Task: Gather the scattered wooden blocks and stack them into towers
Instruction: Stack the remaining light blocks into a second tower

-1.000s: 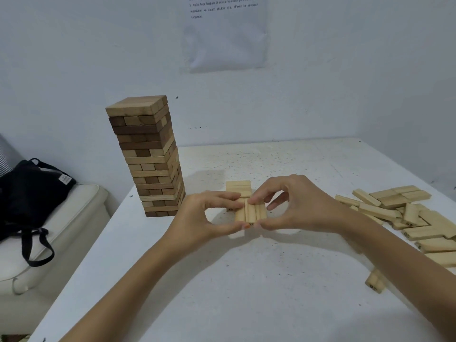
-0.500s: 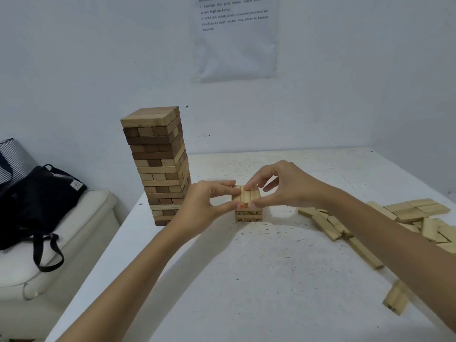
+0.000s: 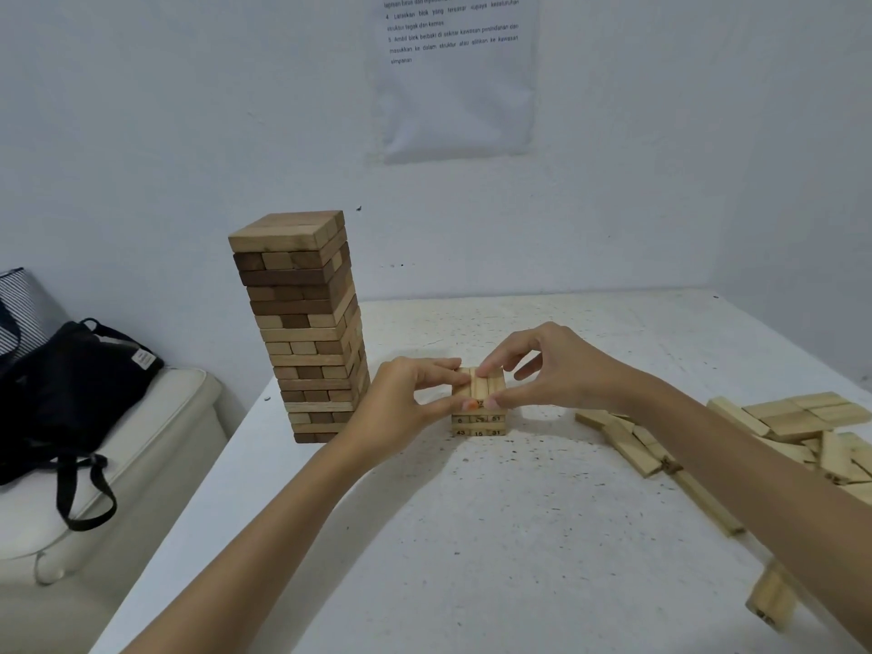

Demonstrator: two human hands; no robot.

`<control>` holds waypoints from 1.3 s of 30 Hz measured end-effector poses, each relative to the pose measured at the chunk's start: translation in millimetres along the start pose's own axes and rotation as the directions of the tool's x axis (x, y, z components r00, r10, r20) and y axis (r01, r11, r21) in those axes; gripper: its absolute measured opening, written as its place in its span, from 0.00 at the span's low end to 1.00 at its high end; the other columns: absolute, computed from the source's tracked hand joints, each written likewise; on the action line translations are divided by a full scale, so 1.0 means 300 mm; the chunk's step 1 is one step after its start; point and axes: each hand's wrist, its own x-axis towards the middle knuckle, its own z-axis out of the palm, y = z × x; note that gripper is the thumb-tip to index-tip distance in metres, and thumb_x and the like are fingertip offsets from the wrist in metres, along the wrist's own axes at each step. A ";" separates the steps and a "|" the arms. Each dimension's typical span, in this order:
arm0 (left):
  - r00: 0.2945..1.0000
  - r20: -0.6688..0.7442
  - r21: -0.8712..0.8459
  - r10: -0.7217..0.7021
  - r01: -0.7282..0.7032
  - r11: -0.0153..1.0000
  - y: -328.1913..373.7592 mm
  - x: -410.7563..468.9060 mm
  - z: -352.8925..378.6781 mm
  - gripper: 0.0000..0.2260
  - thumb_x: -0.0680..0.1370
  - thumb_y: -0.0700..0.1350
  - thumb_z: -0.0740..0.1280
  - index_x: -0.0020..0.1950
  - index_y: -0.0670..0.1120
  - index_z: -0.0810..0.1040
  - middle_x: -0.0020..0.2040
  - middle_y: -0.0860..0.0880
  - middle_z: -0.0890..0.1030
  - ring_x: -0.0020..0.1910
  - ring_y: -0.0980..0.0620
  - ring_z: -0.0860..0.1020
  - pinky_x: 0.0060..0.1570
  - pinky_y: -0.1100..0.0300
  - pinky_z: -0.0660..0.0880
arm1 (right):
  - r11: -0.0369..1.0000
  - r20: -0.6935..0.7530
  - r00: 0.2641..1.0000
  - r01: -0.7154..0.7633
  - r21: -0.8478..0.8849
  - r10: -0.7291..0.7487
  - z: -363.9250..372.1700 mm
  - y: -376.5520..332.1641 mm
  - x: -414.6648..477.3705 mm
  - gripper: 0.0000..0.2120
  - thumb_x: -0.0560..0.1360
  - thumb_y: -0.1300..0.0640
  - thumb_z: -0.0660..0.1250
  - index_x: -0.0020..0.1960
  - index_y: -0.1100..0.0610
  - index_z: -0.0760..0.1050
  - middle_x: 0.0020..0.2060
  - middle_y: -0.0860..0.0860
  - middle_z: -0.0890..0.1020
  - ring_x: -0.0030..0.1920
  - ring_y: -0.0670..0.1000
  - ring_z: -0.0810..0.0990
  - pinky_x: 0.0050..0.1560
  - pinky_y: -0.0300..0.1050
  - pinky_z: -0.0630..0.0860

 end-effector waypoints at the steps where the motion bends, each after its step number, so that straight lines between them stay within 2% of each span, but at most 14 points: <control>1: 1.000 -0.002 -0.004 0.003 -0.003 1.000 -0.001 -0.001 0.000 0.13 0.72 0.42 0.74 0.57 0.47 0.82 0.61 0.50 0.80 0.58 0.71 0.73 0.60 0.75 0.68 | 1.000 0.000 1.000 -0.001 -0.001 0.001 0.000 0.001 0.001 0.15 0.64 0.50 0.80 0.50 0.46 0.84 0.48 0.41 0.83 0.52 0.41 0.78 0.56 0.45 0.78; 8: 1.000 -0.015 -0.016 -0.008 0.008 1.000 -0.007 -0.003 0.001 0.13 0.73 0.45 0.73 0.56 0.48 0.83 0.62 0.51 0.79 0.62 0.66 0.73 0.62 0.73 0.68 | 1.000 0.002 1.000 -0.017 -0.013 0.017 0.005 -0.002 -0.003 0.16 0.65 0.49 0.80 0.51 0.45 0.83 0.50 0.41 0.83 0.53 0.41 0.77 0.55 0.44 0.78; 13: 1.000 -0.025 -0.007 -0.009 0.009 1.000 0.004 -0.009 0.007 0.09 0.78 0.48 0.66 0.55 0.50 0.83 0.59 0.53 0.81 0.64 0.65 0.72 0.59 0.73 0.69 | 0.999 0.018 0.999 -0.041 0.000 0.041 0.008 -0.003 -0.010 0.15 0.66 0.48 0.78 0.52 0.43 0.83 0.54 0.40 0.81 0.56 0.40 0.75 0.56 0.43 0.77; 18: 0.977 -0.205 -0.048 -0.064 0.056 0.997 0.054 -0.020 0.013 0.18 0.81 0.53 0.56 0.67 0.49 0.75 0.68 0.54 0.73 0.63 0.63 0.70 0.51 0.82 0.65 | 0.972 -0.053 0.993 -0.092 0.215 0.106 -0.040 -0.046 -0.042 0.11 0.75 0.51 0.70 0.57 0.45 0.80 0.57 0.39 0.80 0.57 0.41 0.77 0.57 0.40 0.74; 20: 0.947 -0.271 -0.210 -0.170 0.114 0.971 0.073 -0.024 0.023 0.19 0.82 0.53 0.54 0.71 0.51 0.71 0.69 0.56 0.72 0.65 0.62 0.68 0.58 0.76 0.63 | 0.920 -0.154 0.965 -0.143 0.364 0.211 -0.037 -0.053 -0.045 0.11 0.78 0.54 0.65 0.60 0.49 0.78 0.57 0.45 0.80 0.57 0.46 0.78 0.61 0.44 0.73; 22: 0.903 -0.275 -0.409 -0.329 0.200 0.890 0.091 -0.024 0.044 0.21 0.82 0.56 0.52 0.73 0.53 0.67 0.72 0.56 0.68 0.70 0.58 0.65 0.69 0.62 0.60 | 0.828 -0.234 0.897 -0.211 0.519 0.375 -0.004 -0.054 -0.046 0.13 0.80 0.54 0.61 0.63 0.54 0.76 0.57 0.50 0.79 0.58 0.51 0.77 0.65 0.49 0.72; 24: 0.859 -0.202 -0.552 -0.470 0.296 0.779 0.112 -0.024 0.069 0.25 0.81 0.60 0.48 0.76 0.53 0.62 0.75 0.55 0.64 0.74 0.53 0.61 0.72 0.53 0.54 | 0.708 -0.200 0.845 -0.262 0.655 0.497 0.052 -0.055 -0.058 0.17 0.81 0.53 0.58 0.66 0.59 0.72 0.60 0.53 0.77 0.60 0.53 0.76 0.67 0.51 0.69; 28: 0.828 -0.049 -0.673 -0.558 0.385 0.631 0.141 -0.045 0.120 0.29 0.79 0.65 0.44 0.78 0.54 0.55 0.77 0.55 0.57 0.76 0.54 0.56 0.73 0.52 0.49 | 0.567 -0.120 0.821 -0.271 0.778 0.558 0.171 -0.071 -0.078 0.24 0.82 0.47 0.53 0.74 0.57 0.63 0.69 0.52 0.70 0.68 0.52 0.69 0.74 0.55 0.60; 30: 0.852 -0.036 -0.702 -0.522 0.350 0.620 0.137 -0.060 0.139 0.27 0.79 0.65 0.43 0.75 0.57 0.61 0.74 0.58 0.65 0.73 0.61 0.62 0.72 0.56 0.50 | 0.560 -0.103 0.834 -0.267 0.784 0.543 0.208 -0.076 -0.088 0.25 0.82 0.44 0.51 0.76 0.53 0.59 0.72 0.48 0.67 0.72 0.49 0.63 0.76 0.52 0.54; 32: 0.860 -0.020 -0.720 -0.510 0.341 0.604 0.160 -0.069 0.150 0.23 0.81 0.61 0.43 0.54 0.58 0.76 0.47 0.64 0.82 0.47 0.75 0.76 0.63 0.66 0.60 | 0.575 -0.094 0.860 -0.250 0.779 0.501 0.241 -0.082 -0.096 0.24 0.83 0.42 0.47 0.75 0.50 0.60 0.60 0.42 0.72 0.67 0.43 0.65 0.73 0.46 0.54; 34: 0.866 0.011 -0.747 -0.500 0.340 0.572 0.197 -0.078 0.161 0.23 0.82 0.59 0.43 0.38 0.56 0.72 0.25 0.66 0.77 0.28 0.75 0.74 0.44 0.77 0.68 | 0.582 -0.070 0.878 -0.252 0.773 0.473 0.269 -0.084 -0.100 0.26 0.82 0.39 0.44 0.72 0.50 0.65 0.59 0.41 0.75 0.64 0.41 0.68 0.70 0.43 0.56; 35: 0.873 0.013 -0.750 -0.488 0.332 0.572 0.201 -0.078 0.166 0.22 0.82 0.59 0.43 0.38 0.56 0.71 0.24 0.67 0.76 0.27 0.75 0.74 0.39 0.77 0.69 | 0.589 -0.061 0.885 -0.254 0.767 0.461 0.281 -0.081 -0.095 0.29 0.81 0.36 0.44 0.72 0.50 0.67 0.64 0.43 0.75 0.66 0.41 0.69 0.71 0.44 0.57; 37: 0.880 0.012 -0.752 -0.475 0.321 0.576 0.186 -0.073 0.175 0.19 0.81 0.61 0.44 0.43 0.59 0.72 0.31 0.67 0.78 0.32 0.74 0.75 0.42 0.73 0.69 | 0.585 -0.049 0.888 -0.258 0.769 0.457 0.302 -0.074 -0.087 0.31 0.79 0.33 0.46 0.75 0.47 0.64 0.69 0.44 0.72 0.70 0.43 0.67 0.74 0.47 0.55; 39: 0.877 0.034 -0.770 -0.480 0.329 0.546 0.179 -0.070 0.174 0.20 0.81 0.61 0.45 0.57 0.56 0.73 0.48 0.64 0.78 0.49 0.67 0.77 0.44 0.73 0.69 | 0.563 -0.045 0.887 -0.251 0.788 0.459 0.310 -0.072 -0.081 0.33 0.77 0.31 0.48 0.77 0.45 0.57 0.74 0.43 0.65 0.73 0.42 0.62 0.76 0.49 0.52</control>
